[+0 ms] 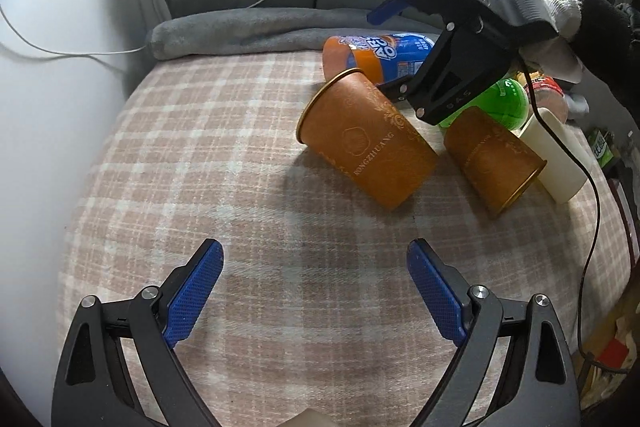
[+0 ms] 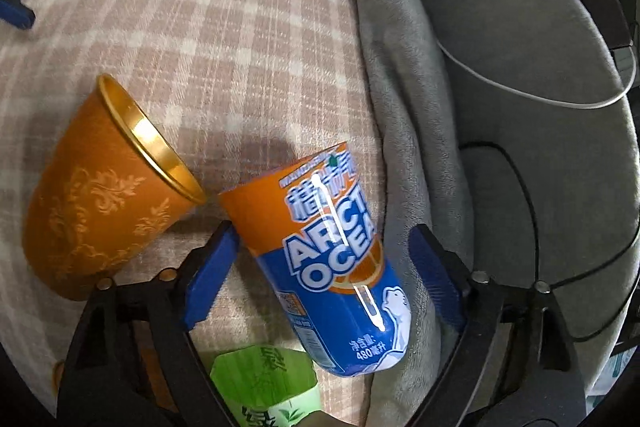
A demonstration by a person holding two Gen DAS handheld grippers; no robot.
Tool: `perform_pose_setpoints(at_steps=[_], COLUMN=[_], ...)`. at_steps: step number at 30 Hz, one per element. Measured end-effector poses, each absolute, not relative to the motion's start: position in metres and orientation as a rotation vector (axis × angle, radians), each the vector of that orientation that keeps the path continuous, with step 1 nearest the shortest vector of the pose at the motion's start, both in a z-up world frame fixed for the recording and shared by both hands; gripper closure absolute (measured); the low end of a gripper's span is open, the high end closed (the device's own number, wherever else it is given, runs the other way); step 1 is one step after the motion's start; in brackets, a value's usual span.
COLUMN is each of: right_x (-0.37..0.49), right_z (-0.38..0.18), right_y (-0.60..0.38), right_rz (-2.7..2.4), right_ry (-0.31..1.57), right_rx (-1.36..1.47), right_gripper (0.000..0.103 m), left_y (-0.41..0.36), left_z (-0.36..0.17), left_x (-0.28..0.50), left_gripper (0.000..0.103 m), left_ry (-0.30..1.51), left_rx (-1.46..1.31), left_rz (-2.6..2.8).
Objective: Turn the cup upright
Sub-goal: 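Close the right gripper on the can and lift it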
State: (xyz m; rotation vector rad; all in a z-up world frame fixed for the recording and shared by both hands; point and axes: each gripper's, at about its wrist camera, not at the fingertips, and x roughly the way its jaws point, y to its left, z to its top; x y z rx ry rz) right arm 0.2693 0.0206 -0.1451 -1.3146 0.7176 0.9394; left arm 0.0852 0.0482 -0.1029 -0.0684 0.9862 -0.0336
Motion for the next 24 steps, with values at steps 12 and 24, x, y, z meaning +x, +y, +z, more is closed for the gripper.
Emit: perform_pose_setpoints(at_steps=[12,24], right_x=[0.280,0.281], right_z=[-0.159,-0.084], right_y=[0.015,0.009], right_rz=[0.930,0.888], right_ry=[0.715,0.658], right_rx=[-1.290,-1.170], right_gripper=[0.032,0.039], left_y=[0.052,0.052], left_z=[-0.102,-0.096], left_x=[0.085,0.082], left_gripper=[0.010,0.014], left_ry=[0.979,0.964], left_rx=[-0.078,-0.083], left_rz=[-0.016,-0.002])
